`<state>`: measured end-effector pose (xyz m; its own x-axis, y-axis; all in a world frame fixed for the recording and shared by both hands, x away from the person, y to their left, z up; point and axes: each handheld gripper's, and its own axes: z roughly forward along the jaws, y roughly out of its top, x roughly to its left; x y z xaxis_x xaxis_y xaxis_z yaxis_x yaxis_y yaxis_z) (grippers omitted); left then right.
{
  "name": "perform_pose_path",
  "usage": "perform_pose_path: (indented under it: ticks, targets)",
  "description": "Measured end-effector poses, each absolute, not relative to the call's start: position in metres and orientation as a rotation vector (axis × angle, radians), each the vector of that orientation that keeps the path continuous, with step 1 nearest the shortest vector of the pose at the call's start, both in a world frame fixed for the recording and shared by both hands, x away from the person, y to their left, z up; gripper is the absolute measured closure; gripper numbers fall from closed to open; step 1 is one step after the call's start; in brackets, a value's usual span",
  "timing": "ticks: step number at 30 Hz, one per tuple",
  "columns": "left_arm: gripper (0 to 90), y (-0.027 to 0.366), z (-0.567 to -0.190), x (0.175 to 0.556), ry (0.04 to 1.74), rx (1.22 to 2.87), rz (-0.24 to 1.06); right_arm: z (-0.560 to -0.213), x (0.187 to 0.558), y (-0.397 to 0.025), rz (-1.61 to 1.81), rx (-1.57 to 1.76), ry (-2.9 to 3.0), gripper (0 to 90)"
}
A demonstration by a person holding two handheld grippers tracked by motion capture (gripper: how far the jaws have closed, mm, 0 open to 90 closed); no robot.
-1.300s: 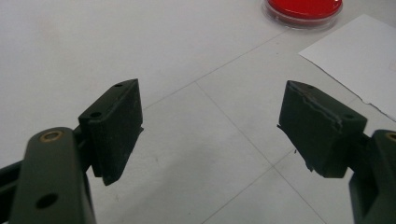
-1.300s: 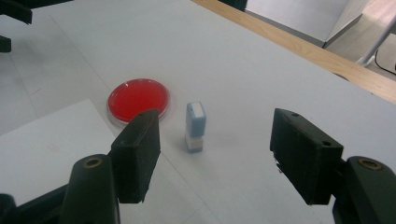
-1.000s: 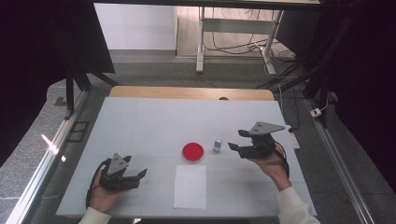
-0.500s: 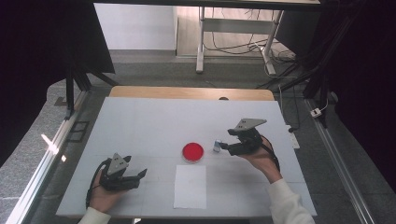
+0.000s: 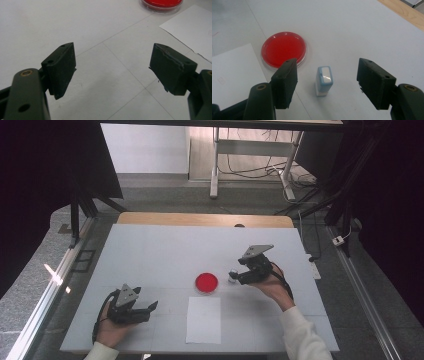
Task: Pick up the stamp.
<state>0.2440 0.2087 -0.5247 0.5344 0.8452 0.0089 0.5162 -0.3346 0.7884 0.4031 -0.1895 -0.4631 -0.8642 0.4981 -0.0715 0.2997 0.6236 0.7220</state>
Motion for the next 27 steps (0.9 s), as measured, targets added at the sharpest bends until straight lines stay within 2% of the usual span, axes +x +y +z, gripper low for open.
perform_pose_path:
  ticks: [11, 19, 21, 27]
  targets:
    - [21.1, 0.208, -0.525, 0.244, 1.098, 2.017, 0.554, -0.473, 0.408, -0.183, 1.022, 0.628, 2.619, 39.1]
    - [21.1, 0.209, -0.525, 0.243, 1.097, 2.019, 0.555, -0.478, 0.409, -0.180, 0.995, 0.618, 2.625, 50.9]
    - [21.2, 0.209, -0.525, 0.243, 1.096, 2.019, 0.555, -0.480, 0.409, -0.179, 0.984, 0.614, 2.636, 57.0]
    - [21.2, 0.208, -0.526, 0.244, 1.092, 2.028, 0.556, -0.482, 0.409, -0.179, 0.951, 0.601, 2.645, 63.7]
